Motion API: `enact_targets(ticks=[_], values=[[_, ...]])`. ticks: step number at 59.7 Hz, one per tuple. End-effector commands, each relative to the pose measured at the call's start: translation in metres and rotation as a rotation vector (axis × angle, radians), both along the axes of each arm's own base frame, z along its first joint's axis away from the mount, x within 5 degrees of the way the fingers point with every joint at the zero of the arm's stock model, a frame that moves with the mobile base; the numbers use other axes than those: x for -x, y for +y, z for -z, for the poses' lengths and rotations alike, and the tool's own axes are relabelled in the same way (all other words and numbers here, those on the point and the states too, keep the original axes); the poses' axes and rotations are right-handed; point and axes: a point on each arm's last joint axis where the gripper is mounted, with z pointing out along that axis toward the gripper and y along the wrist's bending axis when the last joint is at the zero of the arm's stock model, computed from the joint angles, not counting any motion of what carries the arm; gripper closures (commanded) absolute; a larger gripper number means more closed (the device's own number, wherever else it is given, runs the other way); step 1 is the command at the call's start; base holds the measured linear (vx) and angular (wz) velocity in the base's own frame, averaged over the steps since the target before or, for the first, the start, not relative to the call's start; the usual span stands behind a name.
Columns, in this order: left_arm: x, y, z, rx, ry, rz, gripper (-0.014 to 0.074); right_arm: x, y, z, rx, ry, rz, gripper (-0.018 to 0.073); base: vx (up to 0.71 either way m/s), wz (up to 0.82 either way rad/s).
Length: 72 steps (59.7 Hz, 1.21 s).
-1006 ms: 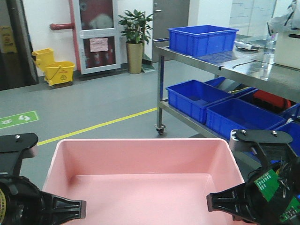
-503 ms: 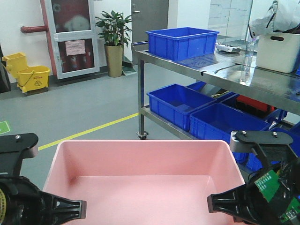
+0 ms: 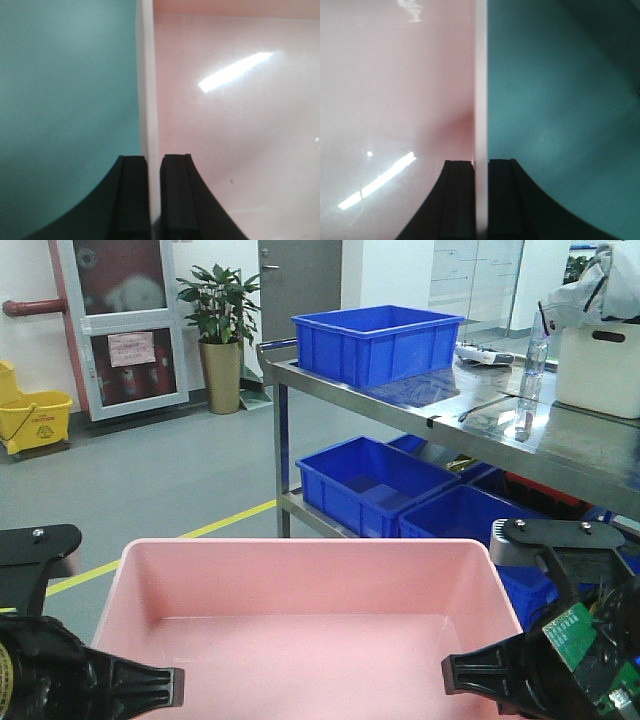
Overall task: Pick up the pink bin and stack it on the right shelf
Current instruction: 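Hold the bin with both grippers while the base turns away, then carry the bin with both grippers toward the steel table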
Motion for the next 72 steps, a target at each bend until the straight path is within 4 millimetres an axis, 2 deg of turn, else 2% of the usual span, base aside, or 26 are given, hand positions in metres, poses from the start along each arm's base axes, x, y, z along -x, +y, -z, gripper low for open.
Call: enact_targets(ticks=[1, 72], values=[[0.0006, 0.0042, -0.0186, 0.03, -0.102, 0.014, 0.0558, -0.0003, -0.0057, -0.0168, 0.011, -0.102, -0.005, 0.0457, 0.41, -0.08], [0.0005, 0.0042, -0.0186, 0.031, -0.103, 0.014, 0.0558, -0.0004, -0.0057, -0.0168, 0.011, -0.102, -0.005, 0.0457, 0.39, -0.02]])
